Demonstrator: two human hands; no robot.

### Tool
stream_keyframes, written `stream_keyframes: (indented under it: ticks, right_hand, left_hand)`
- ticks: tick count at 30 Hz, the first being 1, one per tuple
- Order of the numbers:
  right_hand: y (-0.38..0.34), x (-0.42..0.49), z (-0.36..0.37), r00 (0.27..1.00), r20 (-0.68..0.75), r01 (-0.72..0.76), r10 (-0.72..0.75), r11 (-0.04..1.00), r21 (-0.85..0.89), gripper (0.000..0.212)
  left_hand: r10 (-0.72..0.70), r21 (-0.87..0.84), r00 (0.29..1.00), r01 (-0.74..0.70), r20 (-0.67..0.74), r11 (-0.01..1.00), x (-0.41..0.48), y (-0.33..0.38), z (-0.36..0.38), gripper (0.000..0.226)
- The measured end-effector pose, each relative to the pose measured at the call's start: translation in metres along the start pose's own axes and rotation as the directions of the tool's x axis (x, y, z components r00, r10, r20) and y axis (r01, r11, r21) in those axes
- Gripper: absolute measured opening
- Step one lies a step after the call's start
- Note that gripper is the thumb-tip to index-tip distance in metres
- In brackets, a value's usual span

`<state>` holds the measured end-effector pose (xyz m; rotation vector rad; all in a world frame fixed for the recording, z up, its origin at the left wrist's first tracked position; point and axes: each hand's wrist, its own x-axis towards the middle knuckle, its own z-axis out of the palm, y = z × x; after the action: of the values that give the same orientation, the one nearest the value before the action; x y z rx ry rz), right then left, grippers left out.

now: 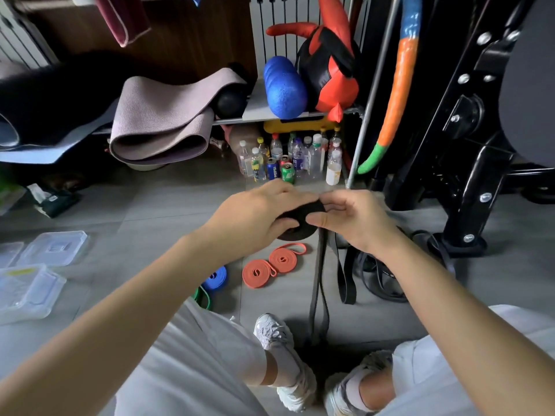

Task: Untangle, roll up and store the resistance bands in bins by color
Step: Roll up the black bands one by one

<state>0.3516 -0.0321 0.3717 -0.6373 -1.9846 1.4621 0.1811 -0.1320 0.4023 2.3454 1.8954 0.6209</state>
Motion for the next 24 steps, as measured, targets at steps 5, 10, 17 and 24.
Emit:
stream_keyframes:
  ticks: [5, 10, 17, 24]
  right_hand:
    - [0.006, -0.012, 0.0, 0.999, -0.022, -0.023, 0.025, 0.997, 0.067, 0.03]
    - [0.014, -0.025, -0.009, 0.996, -0.023, -0.078, 0.083, 0.982, 0.174, 0.032]
    - [0.0, -0.024, -0.006, 0.993, -0.115, 0.059, -0.029, 0.961, 0.271, 0.031]
    - [0.006, -0.018, -0.013, 0.988, -0.155, 0.034, -0.011, 0.989, 0.147, 0.029]
  left_hand:
    - [-0.044, -0.214, 0.997, 0.028, -0.069, 0.976, -0.006, 0.0, 0.012, 0.049]
    - [-0.343, -0.585, 0.902, 0.134, -0.263, 0.8, -0.012, 0.009, 0.017, 0.06]
    - [-0.555, -0.894, 0.792, 0.027, -0.253, 0.447, -0.004, 0.036, 0.028, 0.049]
    - [-0.503, -0.846, 0.849, 0.146, -0.159, 0.513, 0.004, 0.036, 0.032, 0.045]
